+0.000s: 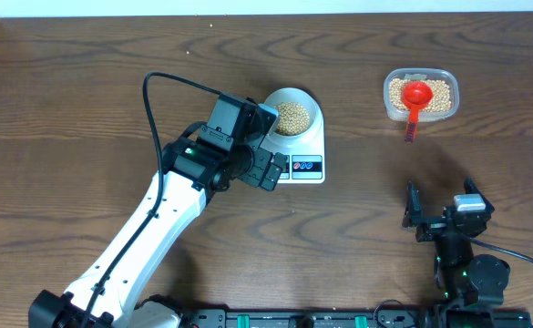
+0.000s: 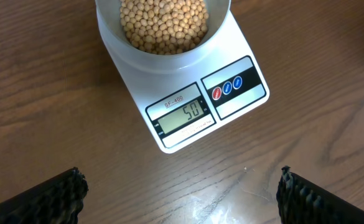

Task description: Scoop item into bowl and weigh 50g on scale

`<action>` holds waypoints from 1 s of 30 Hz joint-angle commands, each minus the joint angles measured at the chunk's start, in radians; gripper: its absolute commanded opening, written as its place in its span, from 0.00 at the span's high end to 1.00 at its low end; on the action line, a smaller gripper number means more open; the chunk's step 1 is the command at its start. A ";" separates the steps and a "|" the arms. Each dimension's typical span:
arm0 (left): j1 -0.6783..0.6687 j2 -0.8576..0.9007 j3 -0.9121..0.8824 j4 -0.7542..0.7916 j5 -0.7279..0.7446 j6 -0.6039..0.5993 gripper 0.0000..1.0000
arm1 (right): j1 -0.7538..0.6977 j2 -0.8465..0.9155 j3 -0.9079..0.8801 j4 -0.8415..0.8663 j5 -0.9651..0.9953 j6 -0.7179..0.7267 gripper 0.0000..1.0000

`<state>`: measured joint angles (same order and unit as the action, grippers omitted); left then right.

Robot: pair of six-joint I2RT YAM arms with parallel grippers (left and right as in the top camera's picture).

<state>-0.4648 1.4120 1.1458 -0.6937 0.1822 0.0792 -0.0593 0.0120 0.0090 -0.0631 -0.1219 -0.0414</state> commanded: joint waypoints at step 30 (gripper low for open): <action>0.299 -0.470 -0.202 0.203 -0.028 -0.051 0.00 | 0.007 -0.006 -0.003 -0.002 0.011 -0.001 0.01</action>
<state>-0.2344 1.0355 1.0149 -0.5041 0.1337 0.0483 -0.0593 0.0120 0.0090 -0.0631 -0.1184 -0.0414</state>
